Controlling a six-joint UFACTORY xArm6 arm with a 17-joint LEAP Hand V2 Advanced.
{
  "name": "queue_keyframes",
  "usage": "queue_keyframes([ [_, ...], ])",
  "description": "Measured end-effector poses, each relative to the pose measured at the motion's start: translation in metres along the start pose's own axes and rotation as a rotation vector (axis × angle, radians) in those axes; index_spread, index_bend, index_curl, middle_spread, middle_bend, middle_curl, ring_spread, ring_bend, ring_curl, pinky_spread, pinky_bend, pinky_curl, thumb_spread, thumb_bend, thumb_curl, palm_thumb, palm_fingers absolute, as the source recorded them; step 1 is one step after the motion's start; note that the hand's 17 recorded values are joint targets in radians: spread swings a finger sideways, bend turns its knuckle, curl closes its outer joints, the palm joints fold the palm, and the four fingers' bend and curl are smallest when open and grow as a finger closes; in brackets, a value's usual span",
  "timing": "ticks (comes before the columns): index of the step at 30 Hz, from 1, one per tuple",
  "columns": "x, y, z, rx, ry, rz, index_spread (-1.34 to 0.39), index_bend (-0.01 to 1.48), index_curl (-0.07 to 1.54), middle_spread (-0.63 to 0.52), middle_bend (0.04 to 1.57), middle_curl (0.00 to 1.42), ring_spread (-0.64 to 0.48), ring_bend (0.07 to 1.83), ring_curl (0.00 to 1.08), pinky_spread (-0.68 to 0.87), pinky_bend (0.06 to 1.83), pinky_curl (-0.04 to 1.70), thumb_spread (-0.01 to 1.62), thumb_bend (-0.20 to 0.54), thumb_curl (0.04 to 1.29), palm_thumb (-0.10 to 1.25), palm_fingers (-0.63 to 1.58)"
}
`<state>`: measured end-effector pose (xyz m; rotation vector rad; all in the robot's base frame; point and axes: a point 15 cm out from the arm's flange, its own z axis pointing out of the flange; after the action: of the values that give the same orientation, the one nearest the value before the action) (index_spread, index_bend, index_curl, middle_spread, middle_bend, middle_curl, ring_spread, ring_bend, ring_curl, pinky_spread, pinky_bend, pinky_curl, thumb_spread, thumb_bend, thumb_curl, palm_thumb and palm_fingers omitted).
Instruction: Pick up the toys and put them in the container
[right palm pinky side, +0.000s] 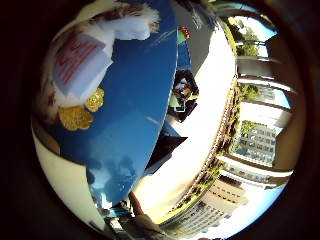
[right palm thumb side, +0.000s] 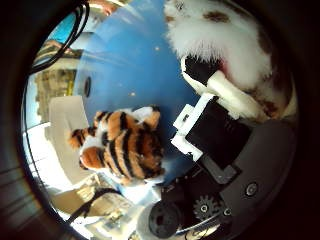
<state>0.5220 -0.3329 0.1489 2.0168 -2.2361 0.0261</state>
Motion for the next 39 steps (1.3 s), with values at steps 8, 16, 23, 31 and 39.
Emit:
queue_keyframes([
  [8, 0.008, 0.020, -0.041, -0.003, -0.009, 0.021, -0.63, 0.42, 0.19, -0.26, 1.05, 0.86, -0.05, 1.32, 0.71, 0.24, 1.55, 0.36, 1.01, 0.000, 0.61, 1.01, 1.06],
  [16, -0.027, 0.090, -0.172, -0.049, -0.020, -0.031, -0.81, 0.61, 0.23, -0.27, 1.12, 0.99, -0.10, 1.38, 0.78, 0.17, 1.66, 0.45, 1.04, -0.018, 0.67, 0.98, 0.95],
  [23, -0.092, 0.133, -0.290, 0.069, 0.021, -0.157, -0.95, 0.76, 0.30, -0.28, 1.18, 1.08, -0.12, 1.45, 0.82, 0.13, 1.72, 0.52, 1.06, -0.014, 0.73, 0.96, 0.86],
  [31, -0.207, 0.161, -0.363, 0.199, -0.017, -0.343, -1.02, 0.84, 0.40, -0.27, 1.23, 1.13, -0.12, 1.51, 0.84, 0.11, 1.75, 0.58, 1.07, -0.013, 0.77, 0.96, 0.79],
  [39, -0.342, 0.193, -0.388, 0.229, -0.079, -0.470, -1.06, 0.83, 0.51, -0.27, 1.27, 1.15, -0.12, 1.56, 0.84, 0.10, 1.78, 0.64, 1.07, -0.014, 0.80, 0.95, 0.74],
])
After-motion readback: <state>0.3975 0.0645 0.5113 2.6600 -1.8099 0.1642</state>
